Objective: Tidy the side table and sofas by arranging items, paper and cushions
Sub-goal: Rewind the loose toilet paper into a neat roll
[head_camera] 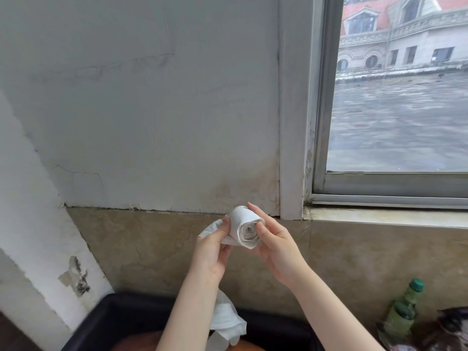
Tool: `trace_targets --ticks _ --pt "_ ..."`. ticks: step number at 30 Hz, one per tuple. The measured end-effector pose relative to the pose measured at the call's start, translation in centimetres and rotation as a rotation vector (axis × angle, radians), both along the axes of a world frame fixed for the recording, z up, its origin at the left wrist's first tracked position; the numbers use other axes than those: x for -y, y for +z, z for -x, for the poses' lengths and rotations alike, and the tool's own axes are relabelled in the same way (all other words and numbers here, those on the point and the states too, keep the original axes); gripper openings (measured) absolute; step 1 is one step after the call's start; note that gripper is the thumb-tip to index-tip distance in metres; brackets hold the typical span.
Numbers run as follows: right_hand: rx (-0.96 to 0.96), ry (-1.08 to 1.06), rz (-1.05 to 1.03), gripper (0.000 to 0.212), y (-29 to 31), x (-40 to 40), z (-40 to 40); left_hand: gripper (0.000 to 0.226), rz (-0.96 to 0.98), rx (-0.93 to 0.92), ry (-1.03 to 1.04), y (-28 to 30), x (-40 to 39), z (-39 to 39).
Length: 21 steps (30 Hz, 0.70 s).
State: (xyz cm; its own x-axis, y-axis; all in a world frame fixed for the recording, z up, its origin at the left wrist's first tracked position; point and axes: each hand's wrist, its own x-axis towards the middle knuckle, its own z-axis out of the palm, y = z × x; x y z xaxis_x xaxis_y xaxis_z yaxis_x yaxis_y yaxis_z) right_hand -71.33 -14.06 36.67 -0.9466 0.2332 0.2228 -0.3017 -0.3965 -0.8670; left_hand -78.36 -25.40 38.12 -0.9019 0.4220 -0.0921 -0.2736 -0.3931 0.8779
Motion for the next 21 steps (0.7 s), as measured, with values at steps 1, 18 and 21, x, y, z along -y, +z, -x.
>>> trace_targets --ticks 1,18,21 --pt "-0.005 0.023 0.014 0.06 0.0 0.0 0.0 0.012 -0.009 0.009 -0.004 0.0 0.0 0.0" --pt "-0.032 0.029 0.161 0.075 -1.1 -0.7 0.4 0.004 0.079 -0.163 0.15 -0.8 -0.8 -0.9" --pt "-0.04 0.01 0.169 0.07 -1.0 -0.7 0.5 0.009 0.087 -0.175 0.107 -0.9 -0.7 -0.9"
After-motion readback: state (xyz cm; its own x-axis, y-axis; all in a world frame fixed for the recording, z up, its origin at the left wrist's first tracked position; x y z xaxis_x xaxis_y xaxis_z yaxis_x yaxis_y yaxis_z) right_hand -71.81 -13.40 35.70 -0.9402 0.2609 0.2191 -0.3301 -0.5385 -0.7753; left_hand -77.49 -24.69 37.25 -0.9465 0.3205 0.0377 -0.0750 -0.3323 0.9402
